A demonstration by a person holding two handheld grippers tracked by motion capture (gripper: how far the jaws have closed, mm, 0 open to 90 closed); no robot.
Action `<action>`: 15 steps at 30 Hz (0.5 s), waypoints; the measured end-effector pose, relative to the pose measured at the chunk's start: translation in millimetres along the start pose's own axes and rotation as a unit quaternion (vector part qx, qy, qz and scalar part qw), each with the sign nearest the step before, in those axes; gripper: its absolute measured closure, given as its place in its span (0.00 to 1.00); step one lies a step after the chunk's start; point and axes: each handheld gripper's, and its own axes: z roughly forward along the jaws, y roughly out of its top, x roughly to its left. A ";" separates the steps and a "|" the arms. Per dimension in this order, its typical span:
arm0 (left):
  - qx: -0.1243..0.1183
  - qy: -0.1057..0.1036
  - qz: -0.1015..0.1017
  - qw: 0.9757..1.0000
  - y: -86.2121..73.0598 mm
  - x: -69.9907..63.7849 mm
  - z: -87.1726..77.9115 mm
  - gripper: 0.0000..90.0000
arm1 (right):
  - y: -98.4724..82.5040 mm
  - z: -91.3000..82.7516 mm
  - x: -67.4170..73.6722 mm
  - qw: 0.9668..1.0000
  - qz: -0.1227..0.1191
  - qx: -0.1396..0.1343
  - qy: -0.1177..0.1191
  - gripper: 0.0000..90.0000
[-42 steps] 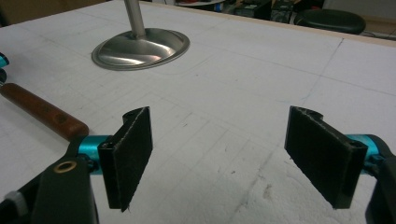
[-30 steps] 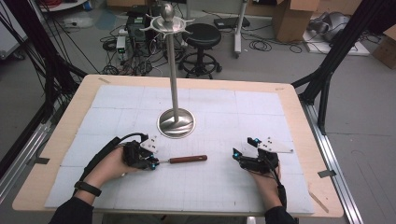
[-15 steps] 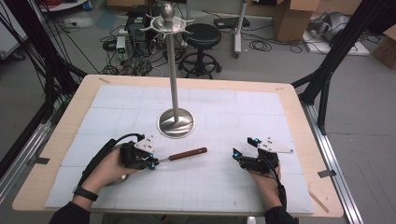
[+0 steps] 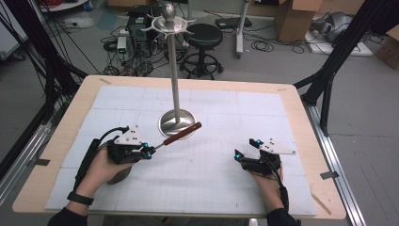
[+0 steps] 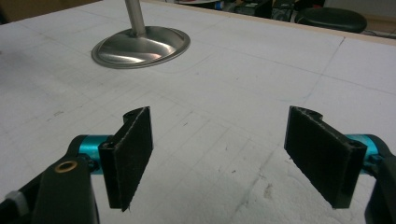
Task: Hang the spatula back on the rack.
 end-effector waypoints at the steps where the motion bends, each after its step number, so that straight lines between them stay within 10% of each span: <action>1: -0.008 0.003 -0.006 1.000 -0.1 0.6 -2.0 0.94 | 0.0 0.0 -0.1 1.000 0.000 0.000 0.000 0.25; 7: -0.058 0.030 -0.025 0.998 -0.7 5.3 -18.6 0.94 | 0.0 0.0 0.1 1.000 -0.002 0.001 -0.001 0.25; 15: -0.139 0.068 -0.035 0.987 2.6 5.1 -40.6 0.94 | 0.0 0.2 0.3 1.000 -0.002 0.000 -0.001 0.25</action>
